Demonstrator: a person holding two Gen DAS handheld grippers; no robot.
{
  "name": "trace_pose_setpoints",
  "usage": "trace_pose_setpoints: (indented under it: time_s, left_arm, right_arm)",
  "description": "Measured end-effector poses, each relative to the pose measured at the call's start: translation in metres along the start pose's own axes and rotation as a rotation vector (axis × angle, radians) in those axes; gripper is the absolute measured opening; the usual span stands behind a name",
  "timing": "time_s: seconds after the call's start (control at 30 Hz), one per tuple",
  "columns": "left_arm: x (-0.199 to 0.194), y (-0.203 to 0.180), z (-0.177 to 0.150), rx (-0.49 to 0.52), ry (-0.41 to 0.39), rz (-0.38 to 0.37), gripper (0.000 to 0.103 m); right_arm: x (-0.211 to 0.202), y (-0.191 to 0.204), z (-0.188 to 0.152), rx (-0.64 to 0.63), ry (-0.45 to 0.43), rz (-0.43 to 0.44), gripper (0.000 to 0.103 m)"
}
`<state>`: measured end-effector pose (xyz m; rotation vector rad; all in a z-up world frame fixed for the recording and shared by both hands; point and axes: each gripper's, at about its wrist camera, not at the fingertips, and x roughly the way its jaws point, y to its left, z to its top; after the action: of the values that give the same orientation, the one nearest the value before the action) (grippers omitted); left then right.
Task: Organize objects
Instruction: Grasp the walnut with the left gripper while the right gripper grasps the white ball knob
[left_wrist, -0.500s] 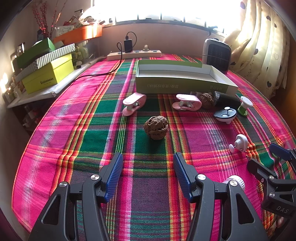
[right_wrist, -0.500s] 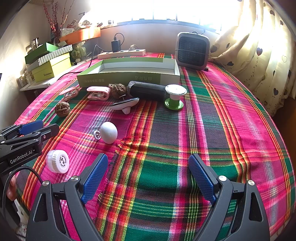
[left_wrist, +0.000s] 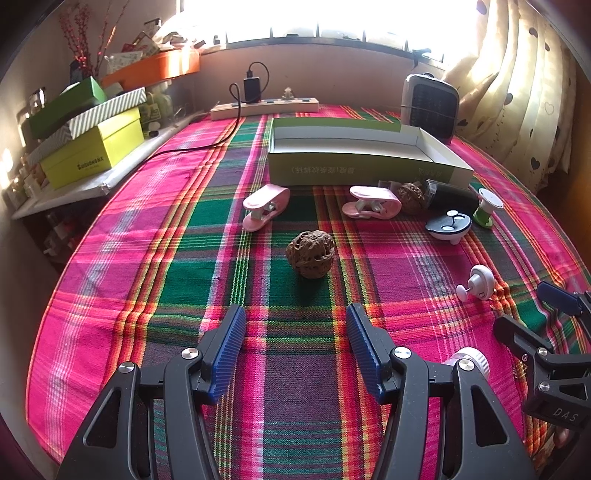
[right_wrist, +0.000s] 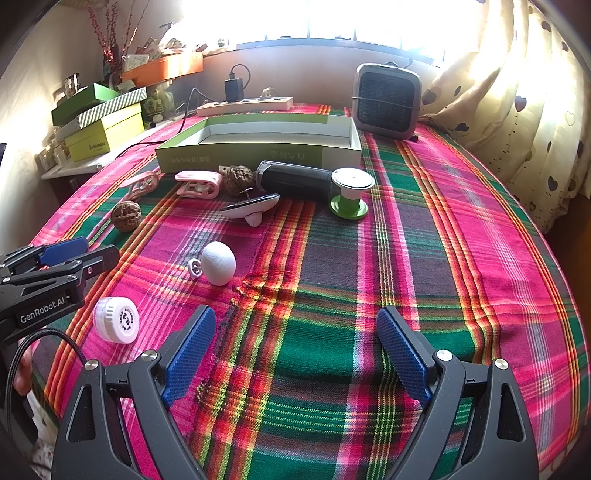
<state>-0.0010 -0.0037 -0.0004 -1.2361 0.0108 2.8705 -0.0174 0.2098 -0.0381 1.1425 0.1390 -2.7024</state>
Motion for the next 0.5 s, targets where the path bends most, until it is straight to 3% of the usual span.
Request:
trace_pose_setpoints:
  time_s: [0.17,0.33,0.5]
  left_arm:
    - [0.001,0.003,0.004,0.016,0.012,-0.031,0.055]
    - [0.002,0.015,0.010,-0.011,0.021,-0.119,0.055]
    - [0.006,0.015,0.017,0.014,0.016,-0.131,0.055]
  right_arm:
    - [0.000,0.001,0.002,-0.008,0.005,0.028,0.089]
    - [0.004,0.007,0.010,-0.031,0.016,0.085,0.089]
    - [0.008,0.014,0.018,-0.093,0.024,0.116,0.088]
